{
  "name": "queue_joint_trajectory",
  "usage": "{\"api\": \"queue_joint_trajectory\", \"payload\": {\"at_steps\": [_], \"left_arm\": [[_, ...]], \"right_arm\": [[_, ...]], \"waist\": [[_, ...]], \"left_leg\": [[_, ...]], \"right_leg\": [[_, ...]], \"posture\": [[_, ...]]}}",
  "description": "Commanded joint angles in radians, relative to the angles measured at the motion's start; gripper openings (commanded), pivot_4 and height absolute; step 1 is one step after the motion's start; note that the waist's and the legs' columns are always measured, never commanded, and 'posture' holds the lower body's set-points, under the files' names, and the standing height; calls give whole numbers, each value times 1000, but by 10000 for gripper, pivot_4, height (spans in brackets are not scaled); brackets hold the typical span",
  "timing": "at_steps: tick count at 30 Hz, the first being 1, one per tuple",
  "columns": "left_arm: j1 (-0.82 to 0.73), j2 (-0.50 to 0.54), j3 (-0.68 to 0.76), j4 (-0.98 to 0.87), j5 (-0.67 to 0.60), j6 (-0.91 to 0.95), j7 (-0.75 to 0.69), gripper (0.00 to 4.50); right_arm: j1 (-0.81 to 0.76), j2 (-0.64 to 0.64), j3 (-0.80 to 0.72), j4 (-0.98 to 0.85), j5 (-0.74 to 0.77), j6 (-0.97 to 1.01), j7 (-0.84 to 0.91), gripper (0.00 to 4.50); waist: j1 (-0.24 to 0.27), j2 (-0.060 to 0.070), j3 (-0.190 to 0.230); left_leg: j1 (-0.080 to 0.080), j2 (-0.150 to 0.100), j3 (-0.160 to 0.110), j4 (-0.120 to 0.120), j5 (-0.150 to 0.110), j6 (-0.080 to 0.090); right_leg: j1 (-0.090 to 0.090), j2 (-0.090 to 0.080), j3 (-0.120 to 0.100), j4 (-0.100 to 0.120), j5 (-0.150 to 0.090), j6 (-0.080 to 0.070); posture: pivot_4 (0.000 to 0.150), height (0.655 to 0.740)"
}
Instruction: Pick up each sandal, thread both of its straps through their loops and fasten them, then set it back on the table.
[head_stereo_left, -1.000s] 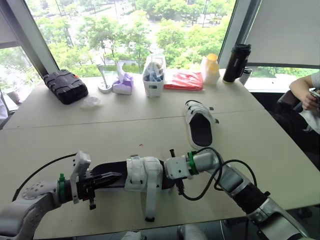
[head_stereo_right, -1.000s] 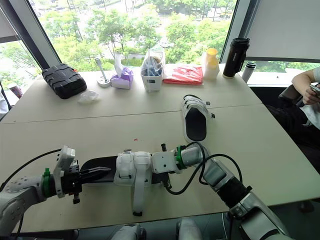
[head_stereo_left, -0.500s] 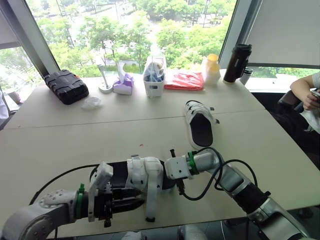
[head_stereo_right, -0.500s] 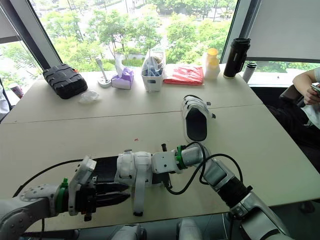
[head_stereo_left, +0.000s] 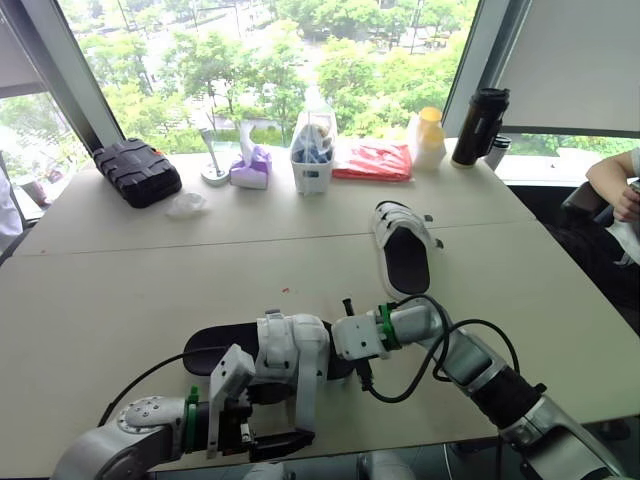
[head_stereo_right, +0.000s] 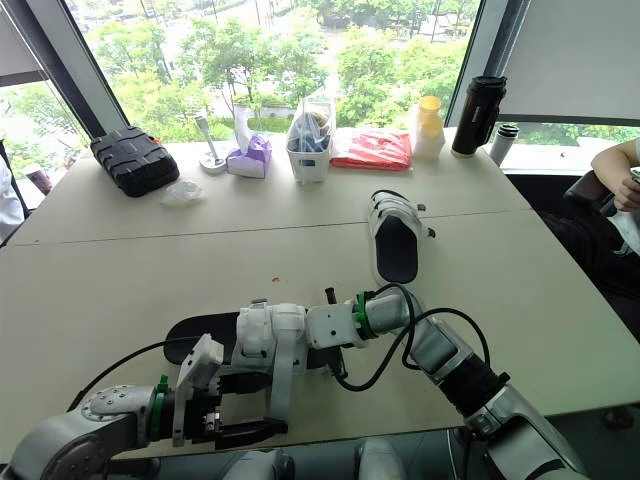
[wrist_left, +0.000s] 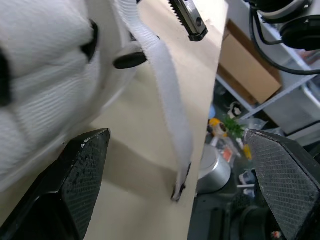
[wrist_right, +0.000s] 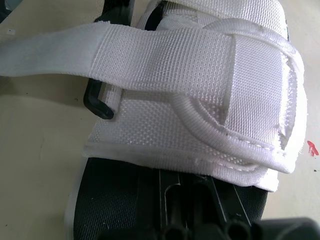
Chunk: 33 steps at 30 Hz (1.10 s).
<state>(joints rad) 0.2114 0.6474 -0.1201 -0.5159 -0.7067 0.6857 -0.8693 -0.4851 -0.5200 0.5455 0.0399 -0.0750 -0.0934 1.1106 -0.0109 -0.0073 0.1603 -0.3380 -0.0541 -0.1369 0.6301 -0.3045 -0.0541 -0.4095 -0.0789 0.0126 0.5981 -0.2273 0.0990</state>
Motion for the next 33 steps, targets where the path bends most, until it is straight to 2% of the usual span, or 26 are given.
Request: {"api": "queue_joint_trajectory", "payload": {"at_steps": [1, 8, 9, 12, 18, 25, 29, 33], "left_arm": [[-28, -21, -13, 14, 7, -18, -3, 44539], [-87, -63, -65, 37, 9, 11, -6, 44539], [-91, -69, -71, 40, 11, 13, -3, 42379], [-102, -85, -81, 47, 13, 19, 5, 31882], [-112, -108, -88, 46, 10, 32, 14, 314], [-105, -79, -48, 10, -65, 114, 13, 314], [-185, -99, 87, 28, -242, 184, 38, 314], [-258, -105, 154, 73, -358, 252, 55, 314]], "right_arm": [[67, -46, 69, 70, -90, 76, 37, 0], [79, -53, 70, 51, -91, 86, 35, 0], [79, -53, 70, 51, -92, 87, 35, 0], [80, -53, 69, 51, -92, 87, 33, 0], [80, -52, 68, 52, -94, 89, 30, 0], [74, -45, 70, 61, -95, 88, 28, 0], [72, -41, 72, 62, -96, 87, 28, 0], [68, -40, 74, 68, -98, 83, 31, 0]], "waist": [[0, 0, 0], [4, 0, 0], [3, 0, 0], [3, 0, 0], [2, 1, -1], [1, 2, -2], [3, 1, -1], [0, 2, -2]], "left_leg": [[0, 0, 0, 0, 0, 0], [0, -1, 0, 1, 0, 1], [0, -2, 0, 1, -1, 1], [0, -1, 0, 1, -1, 1], [0, -2, 0, 1, -2, 3], [1, -2, 0, 1, -2, 3], [0, -2, -1, 1, -2, 3], [0, -2, -1, 1, -2, 3]], "right_leg": [[0, 0, 0, 0, 0, 0], [1, -2, 0, 0, -1, 1], [1, -2, 0, 0, -1, 1], [1, -2, 0, 0, -1, 2], [1, -2, 0, 0, -1, 3], [2, -2, 0, 0, -2, 3], [2, -2, 0, 0, -2, 3], [2, -2, -1, 0, -2, 3]], "posture": [[1500, 7400], [1500, 7400], [1500, 7400], [1500, 7400], [1500, 7400], [1500, 7400], [1500, 7400], [1500, 7400]]}}
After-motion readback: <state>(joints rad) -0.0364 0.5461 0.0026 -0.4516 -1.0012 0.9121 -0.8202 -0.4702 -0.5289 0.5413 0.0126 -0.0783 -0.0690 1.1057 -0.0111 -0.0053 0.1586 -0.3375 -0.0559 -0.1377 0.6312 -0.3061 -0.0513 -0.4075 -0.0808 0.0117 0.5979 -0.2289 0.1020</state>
